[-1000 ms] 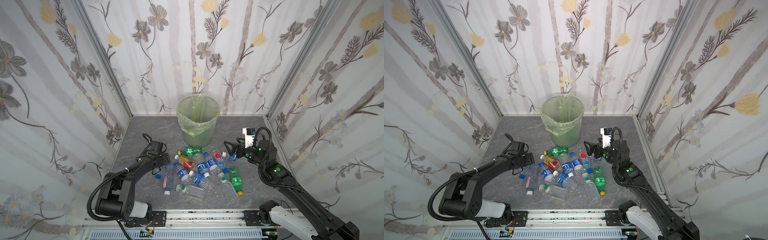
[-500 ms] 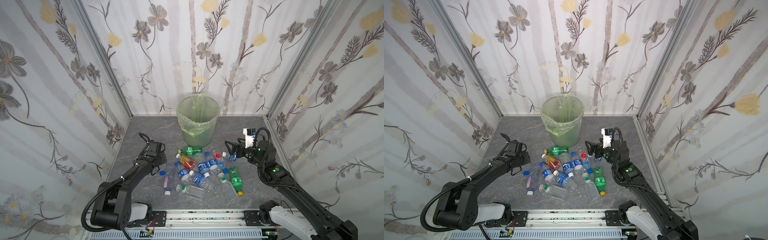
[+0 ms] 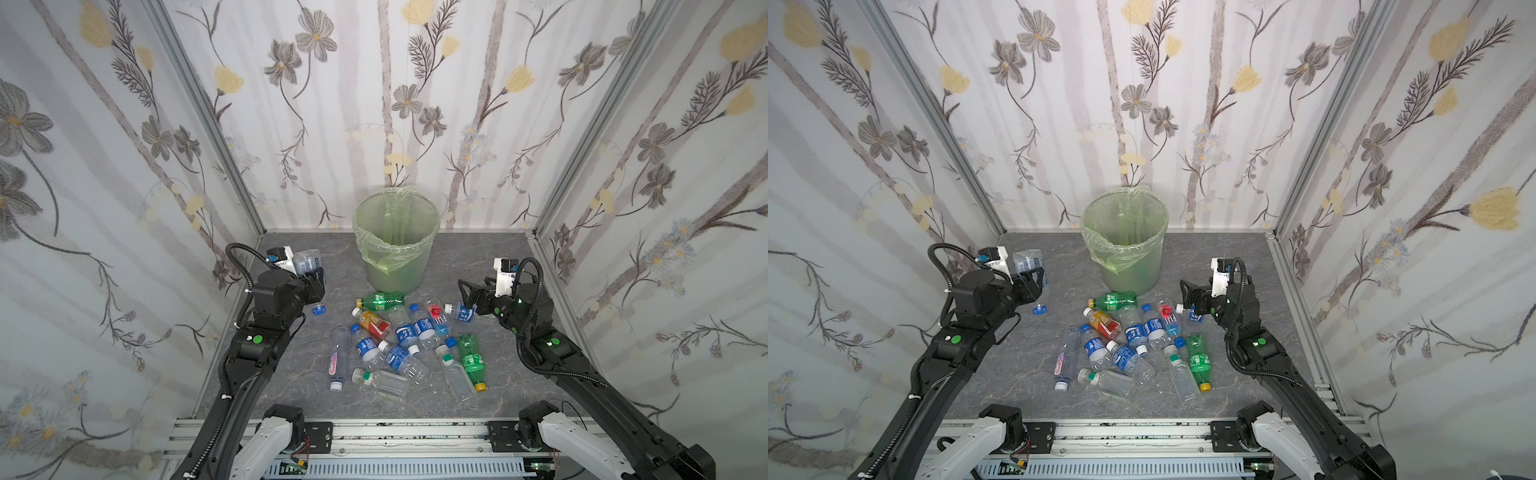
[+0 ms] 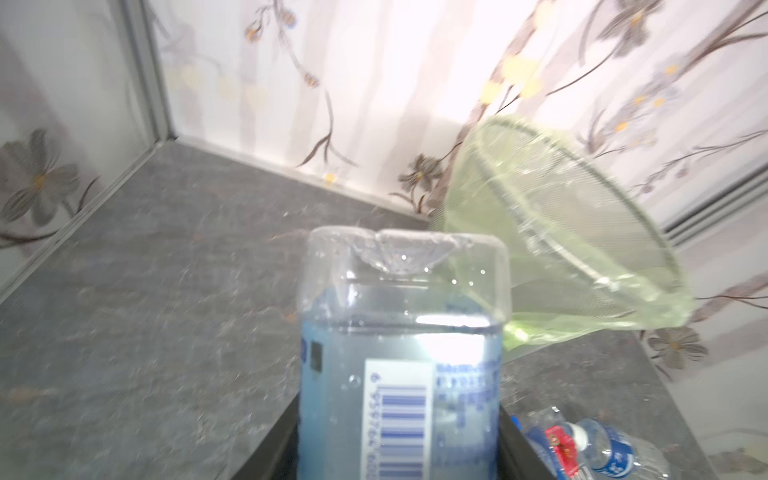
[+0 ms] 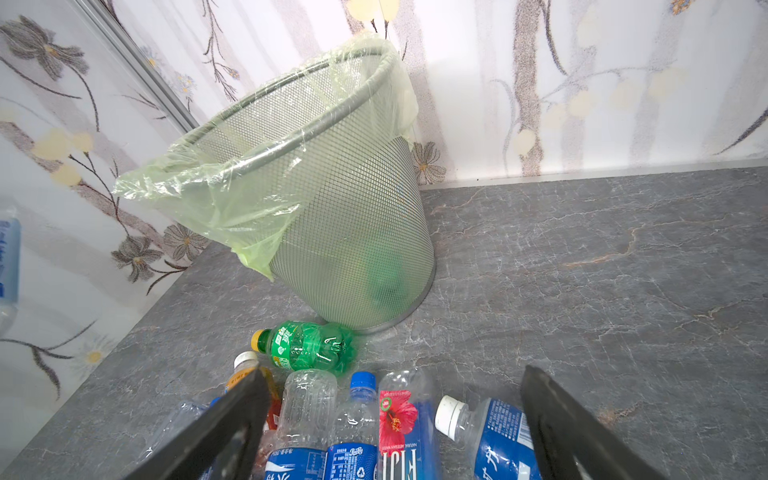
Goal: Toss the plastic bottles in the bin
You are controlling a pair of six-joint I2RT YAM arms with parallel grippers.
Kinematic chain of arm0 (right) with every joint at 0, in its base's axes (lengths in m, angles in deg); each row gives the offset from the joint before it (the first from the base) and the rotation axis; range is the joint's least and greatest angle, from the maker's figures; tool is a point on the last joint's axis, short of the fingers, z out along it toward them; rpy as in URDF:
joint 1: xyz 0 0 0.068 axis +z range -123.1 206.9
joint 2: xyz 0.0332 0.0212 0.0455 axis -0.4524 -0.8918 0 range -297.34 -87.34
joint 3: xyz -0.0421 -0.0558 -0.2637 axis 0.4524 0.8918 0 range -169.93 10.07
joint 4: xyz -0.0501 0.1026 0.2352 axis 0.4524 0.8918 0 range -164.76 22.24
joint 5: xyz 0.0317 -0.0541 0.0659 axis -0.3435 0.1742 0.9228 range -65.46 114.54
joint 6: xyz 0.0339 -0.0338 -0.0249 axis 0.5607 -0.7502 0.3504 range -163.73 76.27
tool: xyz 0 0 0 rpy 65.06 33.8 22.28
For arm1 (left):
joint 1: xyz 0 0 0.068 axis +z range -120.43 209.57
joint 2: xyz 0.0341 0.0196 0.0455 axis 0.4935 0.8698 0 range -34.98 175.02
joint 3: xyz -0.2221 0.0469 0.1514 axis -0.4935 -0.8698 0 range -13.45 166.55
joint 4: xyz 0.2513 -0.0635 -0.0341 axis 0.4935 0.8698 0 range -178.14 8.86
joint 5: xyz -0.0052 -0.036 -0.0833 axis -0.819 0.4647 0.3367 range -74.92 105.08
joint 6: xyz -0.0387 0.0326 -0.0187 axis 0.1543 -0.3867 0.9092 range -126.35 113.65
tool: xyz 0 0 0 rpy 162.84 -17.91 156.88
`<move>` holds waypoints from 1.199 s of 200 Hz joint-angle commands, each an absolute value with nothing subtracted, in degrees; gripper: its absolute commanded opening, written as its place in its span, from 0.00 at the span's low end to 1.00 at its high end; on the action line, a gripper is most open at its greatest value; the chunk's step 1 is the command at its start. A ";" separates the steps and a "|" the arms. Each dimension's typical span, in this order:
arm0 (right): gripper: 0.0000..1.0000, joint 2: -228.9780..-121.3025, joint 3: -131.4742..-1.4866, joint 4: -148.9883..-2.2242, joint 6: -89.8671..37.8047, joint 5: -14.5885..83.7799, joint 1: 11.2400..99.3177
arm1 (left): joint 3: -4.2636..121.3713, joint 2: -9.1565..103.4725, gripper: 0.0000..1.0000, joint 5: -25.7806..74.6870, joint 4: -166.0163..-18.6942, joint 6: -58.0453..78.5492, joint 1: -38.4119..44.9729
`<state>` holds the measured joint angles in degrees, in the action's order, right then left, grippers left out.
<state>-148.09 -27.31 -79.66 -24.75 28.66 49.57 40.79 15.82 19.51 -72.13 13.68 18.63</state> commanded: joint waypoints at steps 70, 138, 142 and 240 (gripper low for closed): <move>0.93 -148.39 -28.00 -79.81 -20.59 26.37 49.57 | 95.78 64.02 1.00 33.33 -81.26 15.97 11.04; 0.96 -150.37 -31.70 -68.70 -25.24 24.42 48.94 | 81.98 55.05 1.00 25.33 -79.79 12.95 10.62; 0.96 -150.93 -32.23 -67.68 -25.96 24.18 48.83 | 80.28 53.68 1.00 24.86 -79.79 12.71 10.63; 0.94 -174.58 -50.66 -45.56 -41.47 18.91 47.23 | 42.97 23.73 1.00 18.63 -77.08 11.36 12.76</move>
<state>-169.99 -47.36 -52.91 -35.55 20.34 47.39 47.79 28.02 20.69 -77.76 11.86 12.38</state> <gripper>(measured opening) 0.937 0.997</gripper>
